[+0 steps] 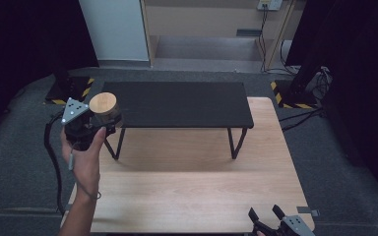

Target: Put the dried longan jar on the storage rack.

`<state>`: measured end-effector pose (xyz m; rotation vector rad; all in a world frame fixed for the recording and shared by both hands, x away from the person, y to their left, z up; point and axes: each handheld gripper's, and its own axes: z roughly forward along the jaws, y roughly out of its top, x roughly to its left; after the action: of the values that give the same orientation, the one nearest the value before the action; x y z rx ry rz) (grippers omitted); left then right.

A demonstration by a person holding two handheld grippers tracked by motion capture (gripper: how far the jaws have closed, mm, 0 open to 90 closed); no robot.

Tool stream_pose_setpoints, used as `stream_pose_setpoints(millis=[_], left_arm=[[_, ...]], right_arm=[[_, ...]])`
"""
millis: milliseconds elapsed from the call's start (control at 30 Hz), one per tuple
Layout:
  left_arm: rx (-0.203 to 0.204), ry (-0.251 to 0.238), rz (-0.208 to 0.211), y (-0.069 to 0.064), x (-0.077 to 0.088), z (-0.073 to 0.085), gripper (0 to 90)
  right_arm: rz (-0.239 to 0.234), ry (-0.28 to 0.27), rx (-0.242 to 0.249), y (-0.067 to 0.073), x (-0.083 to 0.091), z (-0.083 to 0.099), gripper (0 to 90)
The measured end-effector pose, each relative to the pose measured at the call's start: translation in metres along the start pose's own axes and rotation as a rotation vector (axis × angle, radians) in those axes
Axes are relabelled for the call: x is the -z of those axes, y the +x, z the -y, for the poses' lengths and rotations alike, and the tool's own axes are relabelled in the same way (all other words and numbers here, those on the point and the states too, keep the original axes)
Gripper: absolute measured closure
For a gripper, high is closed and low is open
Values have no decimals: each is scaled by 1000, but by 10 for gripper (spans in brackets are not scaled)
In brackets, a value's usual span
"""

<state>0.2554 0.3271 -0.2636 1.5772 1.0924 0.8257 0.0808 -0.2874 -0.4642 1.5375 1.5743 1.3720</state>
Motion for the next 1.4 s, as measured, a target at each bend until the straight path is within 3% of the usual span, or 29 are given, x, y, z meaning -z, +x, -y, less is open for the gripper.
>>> stream_pose_setpoints(millis=[467, 933, 1400], left_arm=[[43, 32, -29, 20, -38, 0, 243], [18, 66, -77, 19, -61, -2, 243], [10, 51, -100, 16, -64, 1, 217]], right_arm=[[18, 1, -8, -4, 0, -1, 79], [29, 2, -13, -6, -1, -1, 79], [20, 9, -13, -6, -4, -1, 79]])
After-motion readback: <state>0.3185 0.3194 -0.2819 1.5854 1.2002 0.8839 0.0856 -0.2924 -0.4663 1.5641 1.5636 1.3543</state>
